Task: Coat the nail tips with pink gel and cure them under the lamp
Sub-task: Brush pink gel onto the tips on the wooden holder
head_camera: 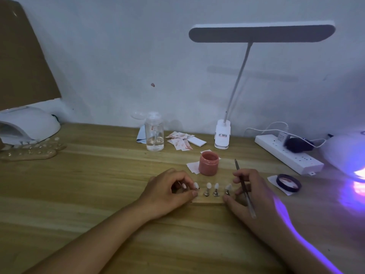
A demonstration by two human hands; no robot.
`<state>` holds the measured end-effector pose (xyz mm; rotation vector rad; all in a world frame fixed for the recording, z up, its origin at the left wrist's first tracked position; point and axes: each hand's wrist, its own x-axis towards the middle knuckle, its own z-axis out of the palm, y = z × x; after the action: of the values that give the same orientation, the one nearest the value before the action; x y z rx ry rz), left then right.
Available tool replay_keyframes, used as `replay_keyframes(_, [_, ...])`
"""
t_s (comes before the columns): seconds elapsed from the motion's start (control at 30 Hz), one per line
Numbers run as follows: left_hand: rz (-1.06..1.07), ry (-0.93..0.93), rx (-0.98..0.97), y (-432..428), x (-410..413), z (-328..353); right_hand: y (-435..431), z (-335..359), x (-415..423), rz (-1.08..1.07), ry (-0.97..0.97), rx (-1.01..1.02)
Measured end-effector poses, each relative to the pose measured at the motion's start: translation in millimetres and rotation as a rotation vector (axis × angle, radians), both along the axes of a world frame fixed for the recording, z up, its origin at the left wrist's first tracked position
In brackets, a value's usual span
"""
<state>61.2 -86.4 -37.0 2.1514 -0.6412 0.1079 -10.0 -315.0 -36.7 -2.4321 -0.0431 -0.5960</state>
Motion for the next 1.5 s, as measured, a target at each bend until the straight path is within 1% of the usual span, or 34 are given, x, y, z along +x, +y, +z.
replay_keyframes(0.17, [-0.018, 0.001, 0.001, 0.3, 1.7, -1.8, 2.1, 2.5, -1.1, 0.026, -0.052, -0.061])
replay_keyframes(0.27, [-0.014, -0.016, 0.006, -0.1, 1.2, -2.4, 5.0, 3.0, 0.6, 0.067, -0.042, -0.098])
replay_keyframes(0.47, [-0.020, -0.021, 0.079, -0.9, -1.2, 0.1, 5.1, 4.6, 5.2, 0.074, -0.044, -0.062])
replay_keyframes(0.6, [-0.071, -0.078, 0.105, -1.6, -7.9, 2.7, 6.9, 6.6, 2.1, 0.063, -0.068, -0.063])
replay_keyframes(0.67, [-0.059, -0.123, 0.119, -1.2, -11.8, 2.6, 6.5, 8.1, -1.0, 0.044, -0.070, -0.040])
replay_keyframes(0.73, [-0.015, -0.125, 0.165, -1.1, -16.1, 3.6, 5.8, 9.5, -5.4, 0.052, -0.039, -0.053])
replay_keyframes(0.8, [0.012, -0.073, 0.253, -1.7, -21.3, 6.6, 6.3, 9.8, -10.0, 0.086, 0.005, -0.074])
replay_keyframes(0.87, [-0.037, 0.035, 0.282, -1.6, -26.7, 9.3, 8.7, 9.2, -12.3, 0.116, 0.030, 0.013])
replay_keyframes(0.9, [-0.100, 0.102, 0.249, -2.5, -29.6, 11.2, 10.1, 8.8, -12.9, 0.113, 0.034, 0.076])
replay_keyframes(0.97, [-0.235, 0.235, 0.120, -4.5, -34.7, 15.7, 11.6, 9.0, -14.1, 0.081, 0.032, 0.174])
replay_keyframes(1.03, [-0.252, 0.286, -0.018, -6.0, -35.3, 16.6, 10.4, 10.4, -14.2, 0.047, 0.040, 0.249])
replay_keyframes(1.07, [-0.214, 0.269, -0.060, -6.1, -33.8, 15.4, 9.6, 11.3, -14.2, 0.029, 0.053, 0.276])
replay_keyframes(1.1, [-0.154, 0.211, -0.044, -5.3, -30.9, 13.5, 9.1, 11.9, -14.1, 0.014, 0.067, 0.291])
replay_keyframes(1.2, [0.007, -0.066, 0.235, 0.6, -22.2, 5.5, 13.7, 13.1, -14.5, 0.041, 0.114, 0.338])
replay_keyframes(1.23, [0.015, -0.094, 0.259, 2.7, -19.6, 3.1, 16.6, 13.0, -14.8, 0.084, 0.134, 0.384])
replay_keyframes(1.33, [-0.042, -0.045, 0.201, 4.4, -15.6, -0.2, 22.3, 11.5, -15.8, 0.221, 0.211, 0.536])
replay_keyframes(1.4, [-0.106, 0.003, 0.161, 3.0, -15.1, -1.1, 22.5, 11.5, -15.3, 0.258, 0.214, 0.695])
replay_keyframes(1.47, [-0.121, 0.010, 0.122, 1.5, -15.5, -1.3, 20.5, 13.0, -14.4, 0.237, 0.145, 0.787])
replay_keyframes(1.5, [-0.098, 0.001, 0.116, 1.4, -15.3, -1.1, 18.8, 14.8, -13.9, 0.201, 0.076, 0.779])
